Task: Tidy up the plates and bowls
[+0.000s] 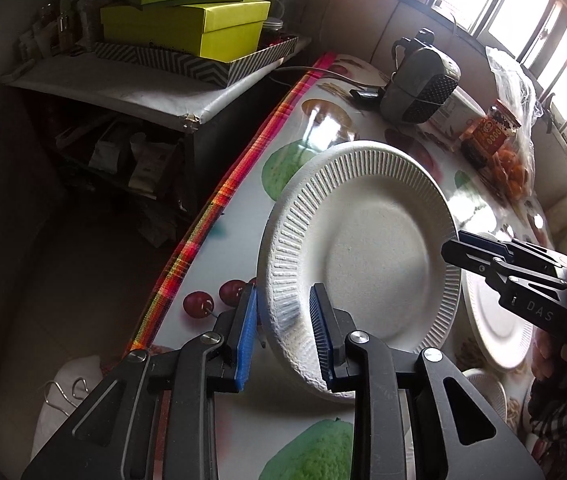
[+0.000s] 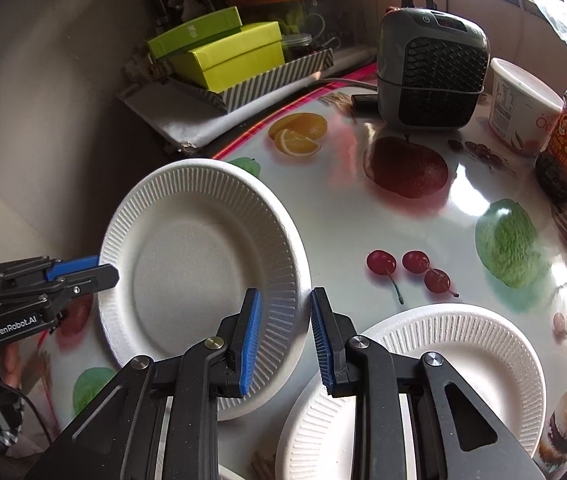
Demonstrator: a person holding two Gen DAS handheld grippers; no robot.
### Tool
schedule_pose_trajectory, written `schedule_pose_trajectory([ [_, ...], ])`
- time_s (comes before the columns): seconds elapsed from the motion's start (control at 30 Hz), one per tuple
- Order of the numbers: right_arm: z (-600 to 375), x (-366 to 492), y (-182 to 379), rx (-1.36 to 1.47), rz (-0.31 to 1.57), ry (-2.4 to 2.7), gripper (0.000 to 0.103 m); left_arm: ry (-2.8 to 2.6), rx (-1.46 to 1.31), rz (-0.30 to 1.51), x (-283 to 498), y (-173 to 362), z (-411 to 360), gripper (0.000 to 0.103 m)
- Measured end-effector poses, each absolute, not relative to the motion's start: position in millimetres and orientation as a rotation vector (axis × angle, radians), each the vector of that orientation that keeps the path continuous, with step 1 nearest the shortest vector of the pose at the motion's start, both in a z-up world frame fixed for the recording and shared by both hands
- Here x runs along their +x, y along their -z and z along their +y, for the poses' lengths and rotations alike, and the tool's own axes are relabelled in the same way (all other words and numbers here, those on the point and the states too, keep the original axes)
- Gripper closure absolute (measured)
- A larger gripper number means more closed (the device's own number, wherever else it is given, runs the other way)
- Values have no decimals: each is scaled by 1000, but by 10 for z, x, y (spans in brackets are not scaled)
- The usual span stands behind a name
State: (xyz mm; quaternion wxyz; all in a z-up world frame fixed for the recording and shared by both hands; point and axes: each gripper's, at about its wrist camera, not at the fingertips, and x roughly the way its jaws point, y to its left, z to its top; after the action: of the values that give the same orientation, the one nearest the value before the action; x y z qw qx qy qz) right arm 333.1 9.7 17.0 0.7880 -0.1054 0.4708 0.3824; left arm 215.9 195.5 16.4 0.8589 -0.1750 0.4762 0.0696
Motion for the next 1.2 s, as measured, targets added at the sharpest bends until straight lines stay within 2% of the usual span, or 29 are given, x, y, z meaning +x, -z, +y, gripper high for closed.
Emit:
schedule_pose_trajectory([
  [0.57,-128,2933,-563,-194,965,-821,78,-112,-351,946,1860,-469,1827,75],
  [1.2,-673,2282,-695,-163,969,-761,78,-18,-323,965,1523,-467,1428,75],
])
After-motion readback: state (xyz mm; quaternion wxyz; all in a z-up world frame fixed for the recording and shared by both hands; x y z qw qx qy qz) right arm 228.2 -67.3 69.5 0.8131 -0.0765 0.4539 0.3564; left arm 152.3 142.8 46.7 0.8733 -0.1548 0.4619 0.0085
